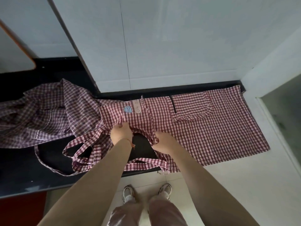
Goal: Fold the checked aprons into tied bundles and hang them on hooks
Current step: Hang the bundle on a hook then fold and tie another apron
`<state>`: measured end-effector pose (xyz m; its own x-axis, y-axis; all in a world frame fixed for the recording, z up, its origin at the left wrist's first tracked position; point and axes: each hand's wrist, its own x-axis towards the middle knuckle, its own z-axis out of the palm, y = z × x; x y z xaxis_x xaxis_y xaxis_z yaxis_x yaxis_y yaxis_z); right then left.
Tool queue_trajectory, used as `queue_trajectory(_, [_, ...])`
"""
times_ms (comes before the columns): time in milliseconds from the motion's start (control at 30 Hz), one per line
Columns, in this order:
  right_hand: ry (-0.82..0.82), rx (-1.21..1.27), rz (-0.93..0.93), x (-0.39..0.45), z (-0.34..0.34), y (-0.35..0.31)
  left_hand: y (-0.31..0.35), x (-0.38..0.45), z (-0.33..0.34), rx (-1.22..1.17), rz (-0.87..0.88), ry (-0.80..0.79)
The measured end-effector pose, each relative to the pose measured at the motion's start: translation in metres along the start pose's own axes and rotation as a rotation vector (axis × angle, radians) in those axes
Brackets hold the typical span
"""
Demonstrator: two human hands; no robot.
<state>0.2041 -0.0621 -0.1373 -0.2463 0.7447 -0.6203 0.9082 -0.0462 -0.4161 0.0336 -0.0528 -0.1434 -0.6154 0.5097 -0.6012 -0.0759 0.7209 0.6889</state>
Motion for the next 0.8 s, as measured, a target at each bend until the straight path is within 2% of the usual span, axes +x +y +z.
queue_trajectory(100, [-0.092,0.050,-0.011,0.008,0.001,0.002,-0.007,0.007,-0.004,-0.057,-0.261,-0.058])
queue_trajectory(167, [-0.034,0.205,-0.010,0.009,-0.004,0.005,-0.004,0.007,-0.003,-0.097,-0.303,-0.092])
queue_trajectory(233, [0.141,0.320,0.017,0.008,-0.007,0.009,-0.001,0.004,-0.003,-0.113,-0.303,-0.103])
queue_trajectory(300, [0.410,0.165,0.022,0.011,-0.007,0.017,0.001,0.000,0.000,-0.133,-0.284,-0.122])
queue_trajectory(333, [0.478,0.033,0.028,0.012,-0.007,0.021,0.001,0.000,0.002,-0.145,-0.265,-0.120])
queue_trajectory(367, [0.469,-0.088,0.049,0.014,-0.006,0.025,0.002,-0.001,0.005,-0.162,-0.231,-0.118])
queue_trajectory(433, [0.311,-0.225,0.094,0.017,-0.005,0.032,0.005,-0.001,0.009,-0.188,-0.095,-0.094])
queue_trajectory(500, [0.220,-0.246,0.112,0.021,-0.003,0.038,0.014,-0.004,0.012,-0.100,0.199,-0.073])
queue_trajectory(567, [0.237,-0.191,0.127,0.025,-0.005,0.043,0.025,-0.009,0.011,0.029,0.439,-0.028])
queue_trajectory(600, [0.252,-0.170,0.142,0.026,-0.006,0.043,0.024,-0.002,0.011,0.072,0.461,0.000])
queue_trajectory(633, [0.256,-0.168,0.153,0.028,-0.007,0.043,0.023,0.006,0.010,0.101,0.399,0.035])
queue_trajectory(667, [0.257,-0.183,0.158,0.029,-0.007,0.042,0.019,0.014,0.008,0.135,0.279,0.070])
queue_trajectory(733, [0.260,-0.211,0.157,0.032,-0.005,0.042,0.007,0.020,-0.002,0.232,0.016,0.033])
queue_trajectory(767, [0.265,-0.218,0.156,0.032,-0.005,0.041,0.002,0.017,-0.003,0.285,0.008,-0.004])
queue_trajectory(800, [0.277,-0.222,0.155,0.031,-0.004,0.041,-0.001,0.009,-0.001,0.349,0.104,0.000])
